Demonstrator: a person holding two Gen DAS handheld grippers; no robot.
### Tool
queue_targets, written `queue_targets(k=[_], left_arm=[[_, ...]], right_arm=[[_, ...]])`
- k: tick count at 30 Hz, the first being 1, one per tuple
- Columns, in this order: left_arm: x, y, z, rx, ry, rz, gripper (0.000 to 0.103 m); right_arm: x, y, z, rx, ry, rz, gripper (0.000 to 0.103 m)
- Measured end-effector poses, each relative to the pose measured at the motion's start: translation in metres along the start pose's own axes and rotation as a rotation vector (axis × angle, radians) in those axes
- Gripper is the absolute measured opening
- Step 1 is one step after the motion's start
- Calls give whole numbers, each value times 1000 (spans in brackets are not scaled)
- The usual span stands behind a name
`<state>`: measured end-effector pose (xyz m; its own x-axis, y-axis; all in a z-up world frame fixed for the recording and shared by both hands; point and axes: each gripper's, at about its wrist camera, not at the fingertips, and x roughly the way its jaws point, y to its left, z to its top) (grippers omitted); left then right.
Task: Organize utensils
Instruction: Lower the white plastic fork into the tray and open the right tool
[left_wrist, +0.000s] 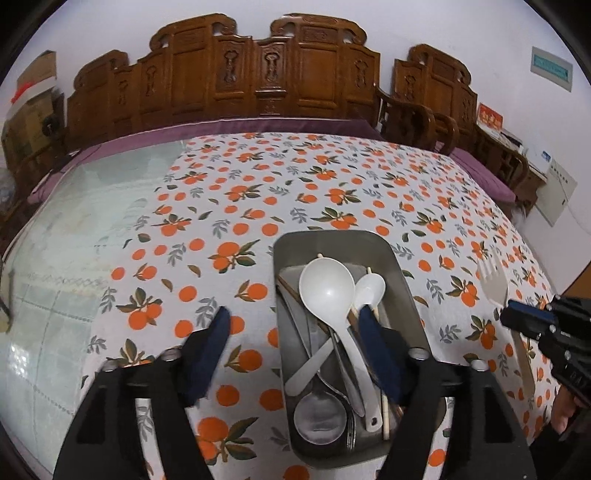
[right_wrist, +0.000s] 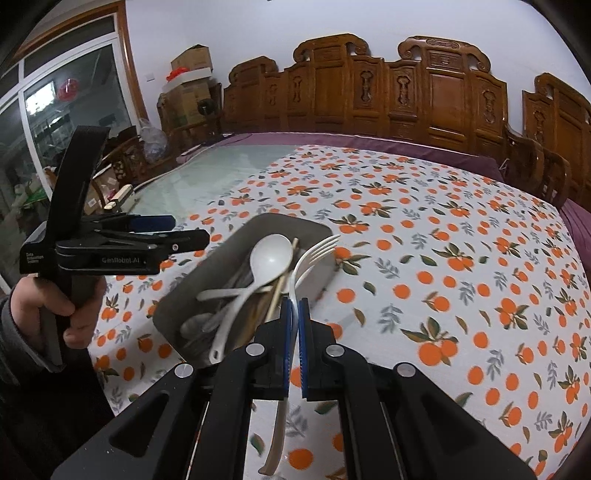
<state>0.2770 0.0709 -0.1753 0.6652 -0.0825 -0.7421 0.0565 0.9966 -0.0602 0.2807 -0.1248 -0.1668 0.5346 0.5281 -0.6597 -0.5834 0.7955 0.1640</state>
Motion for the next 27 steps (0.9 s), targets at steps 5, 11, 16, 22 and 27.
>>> queue_targets(k=[5, 11, 16, 22, 27], left_arm=[[-1, 8, 2, -16, -14, 9, 92], [-4, 14, 2, -12, -22, 22, 93], [-8, 22, 3, -11, -36, 47, 95], [-12, 35, 4, -28, -48, 57, 95], [-16, 42, 4, -40, -53, 65, 95]], right_arm=[[8, 13, 12, -13, -4, 7, 5], [25, 28, 27, -23, -2, 30, 5], [43, 37, 37, -16, 5, 52, 5], [72, 44, 43, 4, 33, 66, 5], [97, 44, 38, 18, 71, 53, 5]])
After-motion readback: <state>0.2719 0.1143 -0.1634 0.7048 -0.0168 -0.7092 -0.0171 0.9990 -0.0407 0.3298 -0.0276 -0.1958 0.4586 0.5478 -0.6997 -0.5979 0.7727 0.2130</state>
